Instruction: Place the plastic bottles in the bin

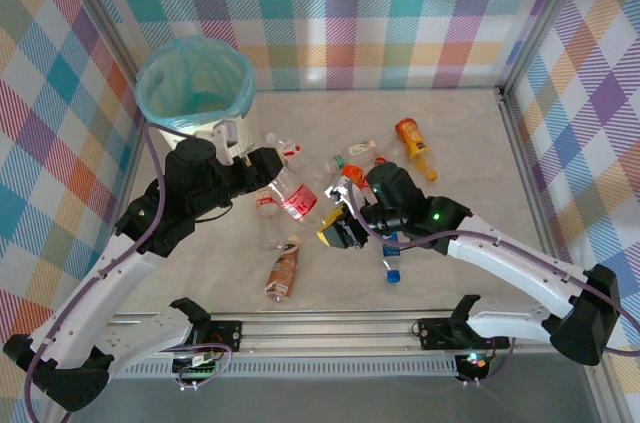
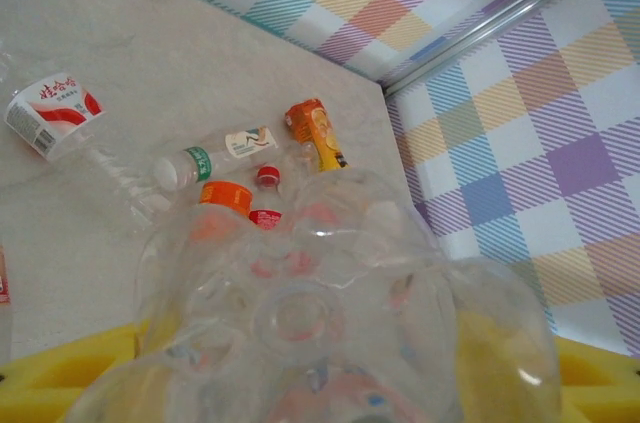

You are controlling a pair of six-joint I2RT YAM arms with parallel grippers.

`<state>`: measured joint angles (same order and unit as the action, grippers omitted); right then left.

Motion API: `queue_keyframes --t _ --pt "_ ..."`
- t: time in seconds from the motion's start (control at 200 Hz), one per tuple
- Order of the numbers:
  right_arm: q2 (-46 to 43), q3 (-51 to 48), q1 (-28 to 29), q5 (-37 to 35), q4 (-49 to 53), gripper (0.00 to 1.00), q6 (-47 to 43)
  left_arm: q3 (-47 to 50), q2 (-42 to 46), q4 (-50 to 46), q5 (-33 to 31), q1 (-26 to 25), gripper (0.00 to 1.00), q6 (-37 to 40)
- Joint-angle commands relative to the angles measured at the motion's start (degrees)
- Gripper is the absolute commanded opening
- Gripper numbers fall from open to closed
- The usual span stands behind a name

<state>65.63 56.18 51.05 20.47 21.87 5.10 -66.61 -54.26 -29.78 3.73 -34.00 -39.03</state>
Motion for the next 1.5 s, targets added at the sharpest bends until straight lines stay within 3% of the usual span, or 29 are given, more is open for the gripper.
queue_keyframes --t 0.0,0.14,0.335,0.52,0.675,0.93,1.275,1.495 --pt "-0.75 0.07 0.45 2.09 -2.62 0.30 -1.67 -0.63 0.98 0.07 -1.22 -0.45 0.61 0.97" --pt "-0.80 0.46 0.54 1.26 -2.47 0.36 -1.97 -0.93 1.00 -0.39 -2.29 -0.45 0.55 0.99" --pt "-0.44 4.16 0.54 -2.98 -1.40 0.63 -0.44 -5.08 1.17 -2.35 -5.87 -0.41 0.54 2.22" --pt "2.44 12.97 0.55 -7.42 -0.30 0.76 -0.12 -17.96 -2.00 -7.71 -15.89 -0.22 0.54 12.31" --pt "8.58 24.56 0.55 -11.63 0.65 0.78 0.76 -33.88 -9.52 -11.50 -24.20 1.57 0.54 22.44" --pt "25.77 48.37 0.54 -10.73 -1.04 0.77 4.00 -50.13 -21.50 -9.16 -26.65 9.05 0.54 31.25" --pt "49.39 76.43 0.70 -4.80 2.38 0.75 10.32 -58.81 -33.26 -7.69 -20.22 27.93 0.54 29.56" --pt "56.72 84.42 1.40 -2.72 4.85 0.73 12.70 -57.54 -39.15 -7.93 -16.75 35.02 0.53 31.08"
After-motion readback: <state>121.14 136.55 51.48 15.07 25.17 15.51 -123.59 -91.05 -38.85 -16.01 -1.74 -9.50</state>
